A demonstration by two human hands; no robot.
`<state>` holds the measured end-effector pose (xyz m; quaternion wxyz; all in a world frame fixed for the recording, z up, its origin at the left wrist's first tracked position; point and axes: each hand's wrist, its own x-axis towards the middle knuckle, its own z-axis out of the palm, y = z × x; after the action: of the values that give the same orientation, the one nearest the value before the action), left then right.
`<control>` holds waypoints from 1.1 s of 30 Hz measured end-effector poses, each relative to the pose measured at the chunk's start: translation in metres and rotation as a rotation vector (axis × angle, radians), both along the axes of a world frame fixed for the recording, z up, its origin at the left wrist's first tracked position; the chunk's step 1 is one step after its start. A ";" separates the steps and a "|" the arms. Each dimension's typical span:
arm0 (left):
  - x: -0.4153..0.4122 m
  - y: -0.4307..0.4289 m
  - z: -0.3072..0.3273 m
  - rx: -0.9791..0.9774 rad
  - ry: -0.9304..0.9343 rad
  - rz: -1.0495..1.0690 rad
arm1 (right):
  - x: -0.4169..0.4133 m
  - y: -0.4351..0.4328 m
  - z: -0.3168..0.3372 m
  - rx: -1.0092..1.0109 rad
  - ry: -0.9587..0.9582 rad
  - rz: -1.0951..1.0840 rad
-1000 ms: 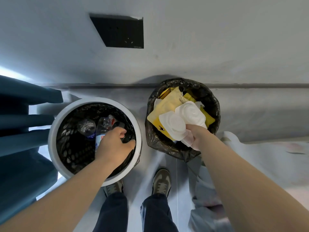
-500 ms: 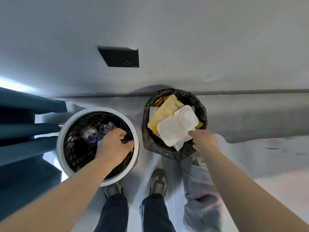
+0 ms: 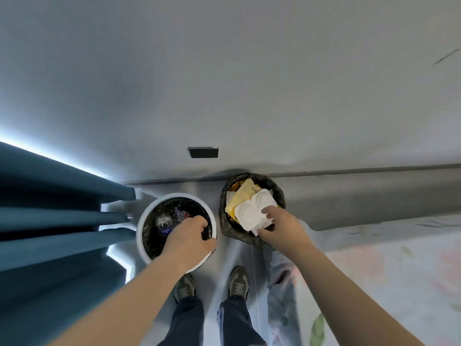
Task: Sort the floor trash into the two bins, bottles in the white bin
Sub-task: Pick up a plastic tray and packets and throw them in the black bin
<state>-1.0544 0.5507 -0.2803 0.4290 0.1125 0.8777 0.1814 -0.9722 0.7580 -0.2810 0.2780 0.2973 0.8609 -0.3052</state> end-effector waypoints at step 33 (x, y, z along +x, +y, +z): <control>-0.051 -0.080 0.458 0.337 0.741 -0.184 | -0.061 -0.072 0.508 0.542 0.720 0.668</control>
<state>-1.1054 0.4710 0.1781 0.0741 0.3168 0.9170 0.2309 -1.0334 0.6862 0.2269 -0.0380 -0.0538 0.9966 -0.0506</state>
